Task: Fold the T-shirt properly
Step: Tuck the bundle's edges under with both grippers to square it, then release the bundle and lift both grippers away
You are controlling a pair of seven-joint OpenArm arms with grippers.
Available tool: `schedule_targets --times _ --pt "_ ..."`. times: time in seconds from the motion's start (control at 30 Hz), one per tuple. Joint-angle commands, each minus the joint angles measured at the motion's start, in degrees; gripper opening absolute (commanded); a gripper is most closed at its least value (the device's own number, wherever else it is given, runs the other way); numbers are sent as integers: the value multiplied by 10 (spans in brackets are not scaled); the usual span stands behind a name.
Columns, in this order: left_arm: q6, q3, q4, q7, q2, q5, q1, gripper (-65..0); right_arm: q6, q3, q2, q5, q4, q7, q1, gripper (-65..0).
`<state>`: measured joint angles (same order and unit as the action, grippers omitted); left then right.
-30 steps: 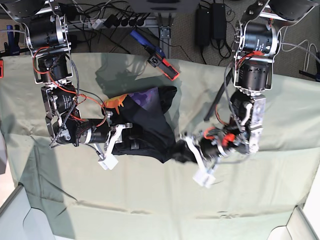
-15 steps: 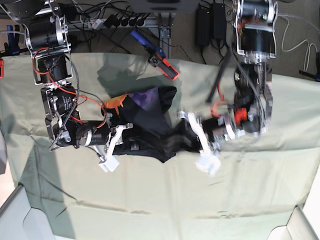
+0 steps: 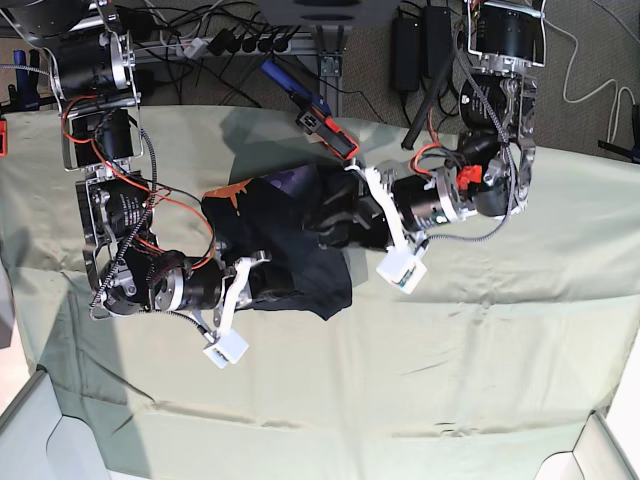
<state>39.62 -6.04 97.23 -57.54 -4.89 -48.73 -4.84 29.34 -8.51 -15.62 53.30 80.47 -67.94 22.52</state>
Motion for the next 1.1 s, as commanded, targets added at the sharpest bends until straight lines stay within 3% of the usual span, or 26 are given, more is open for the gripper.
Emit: schedule_targets --times 0.0,0.27,0.37,0.6,0.9,1.07 --pt "4 0 10 7 1 -12 0 -392 50 4 -9 15 13 9 9 -650" --pt "4 0 10 7 1 -9 -16 -392 50 74 -38 47 29 -3 -37 -650" --pt "4 0 10 25 1 21 -15 -392 50 110 -38 48 30 -15 -52 -650" --pt "4 7 13 47 -1 49 -12 -392 50 226 -59 48 30 -13 -77 -650" --pt "4 89 135 45 -49 24 -32 -401 52 339 -117 86 30 -17 -153 -650" --pt "4 145 193 30 -73 5 -78 -401 52 376 -132 111 34 -30 -198 -650"
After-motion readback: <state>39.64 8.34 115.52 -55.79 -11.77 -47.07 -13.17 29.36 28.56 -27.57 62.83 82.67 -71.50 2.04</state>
